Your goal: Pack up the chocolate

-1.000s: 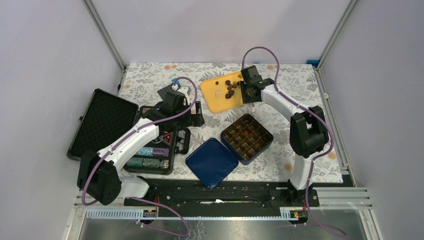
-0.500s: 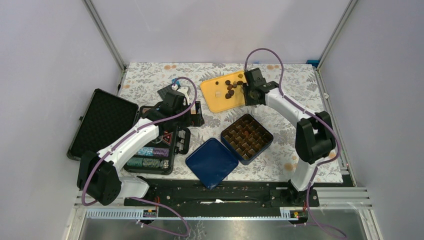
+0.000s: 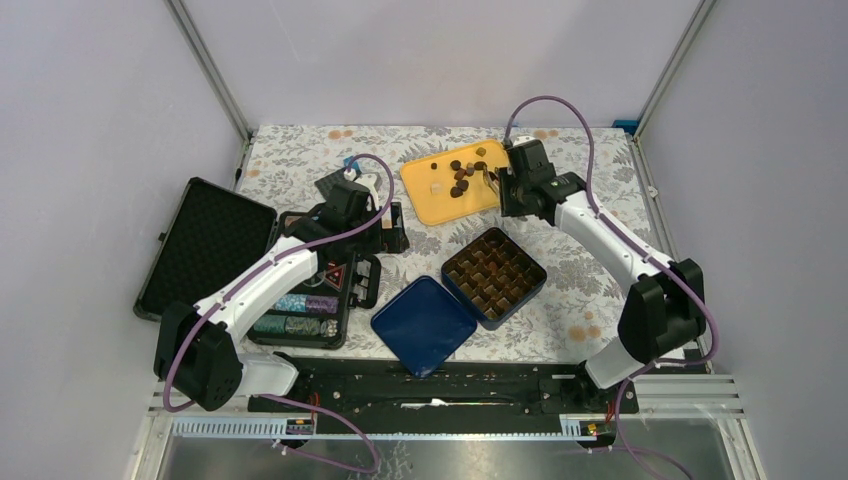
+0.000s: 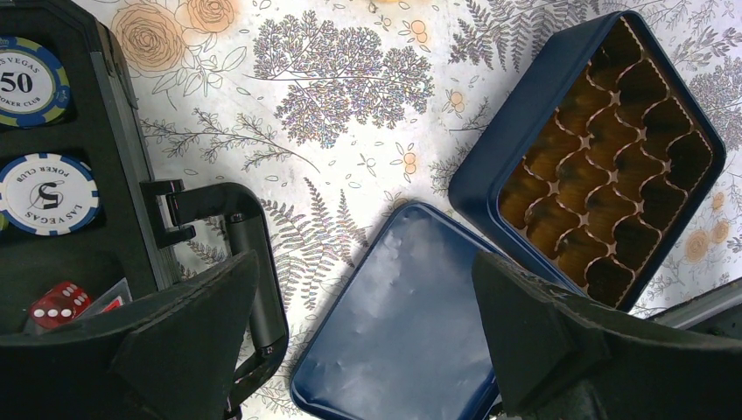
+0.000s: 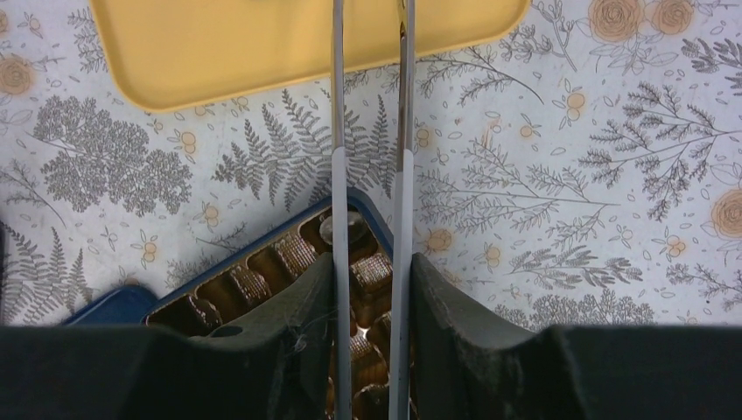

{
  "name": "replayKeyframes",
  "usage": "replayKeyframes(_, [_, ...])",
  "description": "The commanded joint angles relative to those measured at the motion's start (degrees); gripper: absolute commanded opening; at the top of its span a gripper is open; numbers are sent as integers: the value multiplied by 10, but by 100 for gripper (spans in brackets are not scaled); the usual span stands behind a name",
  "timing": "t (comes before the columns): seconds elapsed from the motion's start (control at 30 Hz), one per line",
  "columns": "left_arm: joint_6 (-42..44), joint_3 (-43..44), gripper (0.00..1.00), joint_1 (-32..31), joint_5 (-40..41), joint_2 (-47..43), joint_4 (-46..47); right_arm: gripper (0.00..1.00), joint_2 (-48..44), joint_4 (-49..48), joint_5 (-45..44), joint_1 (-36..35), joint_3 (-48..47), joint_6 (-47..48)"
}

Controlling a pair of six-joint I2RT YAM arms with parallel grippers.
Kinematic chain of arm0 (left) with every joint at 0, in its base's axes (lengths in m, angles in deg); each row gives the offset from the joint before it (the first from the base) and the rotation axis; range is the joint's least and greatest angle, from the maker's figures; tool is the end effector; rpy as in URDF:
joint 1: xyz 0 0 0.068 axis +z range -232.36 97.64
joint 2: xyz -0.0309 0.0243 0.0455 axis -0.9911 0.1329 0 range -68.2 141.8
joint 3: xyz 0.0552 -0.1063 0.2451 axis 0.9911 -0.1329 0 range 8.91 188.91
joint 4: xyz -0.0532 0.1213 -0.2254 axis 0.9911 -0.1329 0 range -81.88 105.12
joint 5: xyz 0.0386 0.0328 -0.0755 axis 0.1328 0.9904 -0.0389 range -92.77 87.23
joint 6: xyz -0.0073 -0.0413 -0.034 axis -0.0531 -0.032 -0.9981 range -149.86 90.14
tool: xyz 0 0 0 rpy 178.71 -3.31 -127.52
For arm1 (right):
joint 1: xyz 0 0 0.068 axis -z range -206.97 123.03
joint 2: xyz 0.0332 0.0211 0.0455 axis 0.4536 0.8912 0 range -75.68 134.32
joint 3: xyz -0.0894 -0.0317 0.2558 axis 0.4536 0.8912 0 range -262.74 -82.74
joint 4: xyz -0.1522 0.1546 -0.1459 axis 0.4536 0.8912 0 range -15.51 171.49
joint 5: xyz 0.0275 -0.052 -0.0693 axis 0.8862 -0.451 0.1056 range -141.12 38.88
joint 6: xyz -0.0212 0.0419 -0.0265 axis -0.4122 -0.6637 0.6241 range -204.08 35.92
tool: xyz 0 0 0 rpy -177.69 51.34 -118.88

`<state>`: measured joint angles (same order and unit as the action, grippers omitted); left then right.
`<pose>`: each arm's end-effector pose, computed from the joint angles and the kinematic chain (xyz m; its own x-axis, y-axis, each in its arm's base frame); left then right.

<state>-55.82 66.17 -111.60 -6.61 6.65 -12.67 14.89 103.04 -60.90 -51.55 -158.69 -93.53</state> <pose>0.2428 -0.1387 0.2735 -0.7896 -0.0584 -0.6108 0.2033 0.9143 -0.3503 0.3249 0.1418 0.2991 -0.6626 -0.1252 -0.7384 -0.1911 0.9816 0.0051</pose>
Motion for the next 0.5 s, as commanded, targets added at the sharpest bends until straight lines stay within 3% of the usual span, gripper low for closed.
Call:
replayKeyframes(0.0, [2,15,99,-2,-9,-8,15,26,-54,20,9,3,7,-7])
replayKeyframes(0.47, [6,31,99,-2,-12,13,15,26,-225,218,93,-4,48,-33])
